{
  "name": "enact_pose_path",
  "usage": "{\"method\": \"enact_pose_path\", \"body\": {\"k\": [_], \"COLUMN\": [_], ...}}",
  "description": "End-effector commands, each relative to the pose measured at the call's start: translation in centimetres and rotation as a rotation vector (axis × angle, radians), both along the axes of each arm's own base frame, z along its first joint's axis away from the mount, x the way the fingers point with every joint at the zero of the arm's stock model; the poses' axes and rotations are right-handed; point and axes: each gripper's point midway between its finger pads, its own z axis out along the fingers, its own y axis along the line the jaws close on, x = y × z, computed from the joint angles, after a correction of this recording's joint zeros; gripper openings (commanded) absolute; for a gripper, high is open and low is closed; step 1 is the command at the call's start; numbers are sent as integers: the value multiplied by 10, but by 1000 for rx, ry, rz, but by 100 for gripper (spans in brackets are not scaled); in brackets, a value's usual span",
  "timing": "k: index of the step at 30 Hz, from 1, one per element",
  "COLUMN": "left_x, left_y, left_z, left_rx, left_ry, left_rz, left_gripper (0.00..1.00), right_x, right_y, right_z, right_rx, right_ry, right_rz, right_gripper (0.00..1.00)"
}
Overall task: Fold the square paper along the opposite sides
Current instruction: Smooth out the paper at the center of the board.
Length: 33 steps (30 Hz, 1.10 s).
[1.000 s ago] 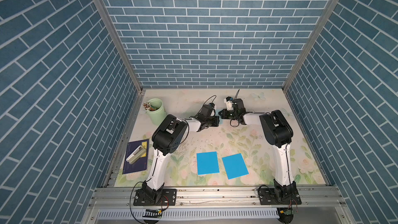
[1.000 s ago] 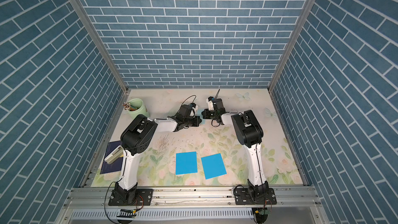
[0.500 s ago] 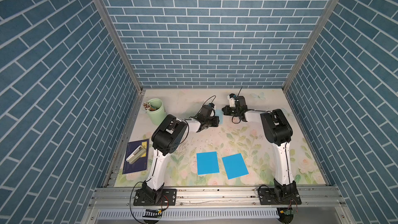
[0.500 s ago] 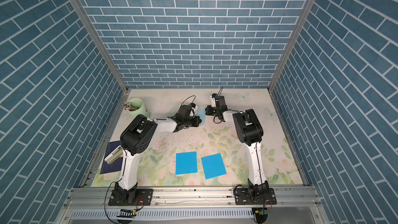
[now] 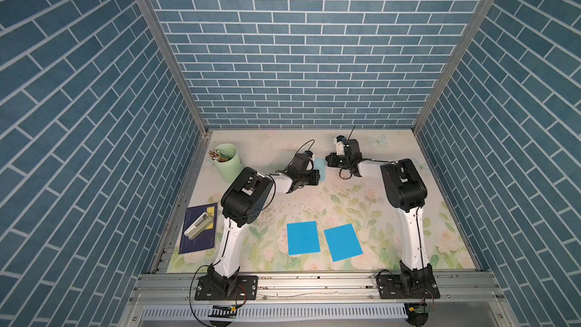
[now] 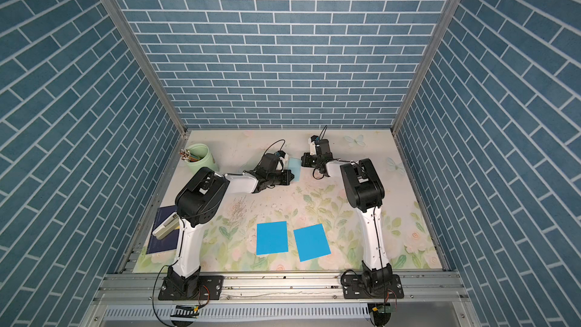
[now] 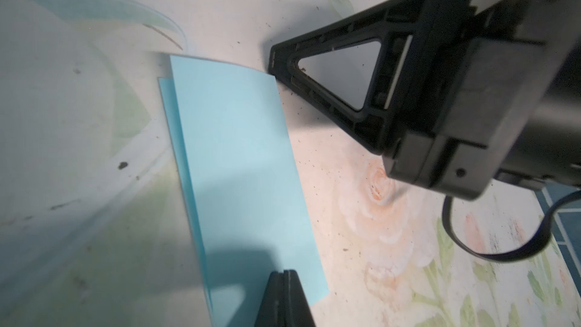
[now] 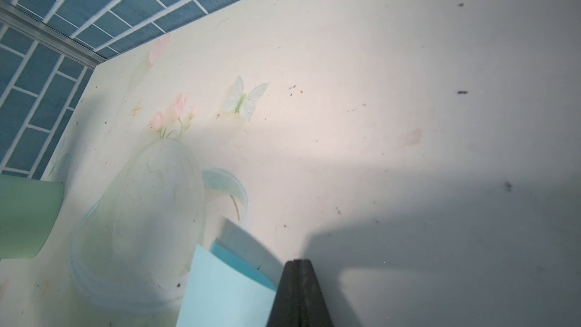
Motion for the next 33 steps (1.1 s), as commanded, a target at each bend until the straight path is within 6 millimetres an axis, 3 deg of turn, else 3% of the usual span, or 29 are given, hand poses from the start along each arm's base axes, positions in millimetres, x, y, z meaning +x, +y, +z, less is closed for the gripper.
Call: {"method": "enact_pose_path", "body": {"k": [1, 3, 6, 8, 15, 22, 33], "left_x": [-22, -22, -22, -22, -22, -22, -22], "left_y": [21, 21, 20, 19, 18, 19, 21], "left_z": [-37, -38, -39, -39, -42, -40, -41], "left_rx": [85, 84, 79, 77, 75, 79, 83], "left_ry": [127, 127, 134, 132, 139, 135, 138], "left_rz": [15, 14, 15, 13, 8, 9, 10], "left_gripper": [0, 0, 0, 0, 0, 0, 0], "right_x": [-13, -15, -21, -31, -62, -76, -68], "right_y": [-11, 3, 11, 18, 35, 23, 3], "right_z": [-27, 14, 53, 59, 34, -3, -22], "right_rx": [-49, 29, 88, 101, 90, 19, -25], "right_ry": [63, -53, -135, -141, -87, -2, 25], "right_rz": [40, 113, 156, 178, 212, 202, 167], "right_gripper": [0, 0, 0, 0, 0, 0, 0]}}
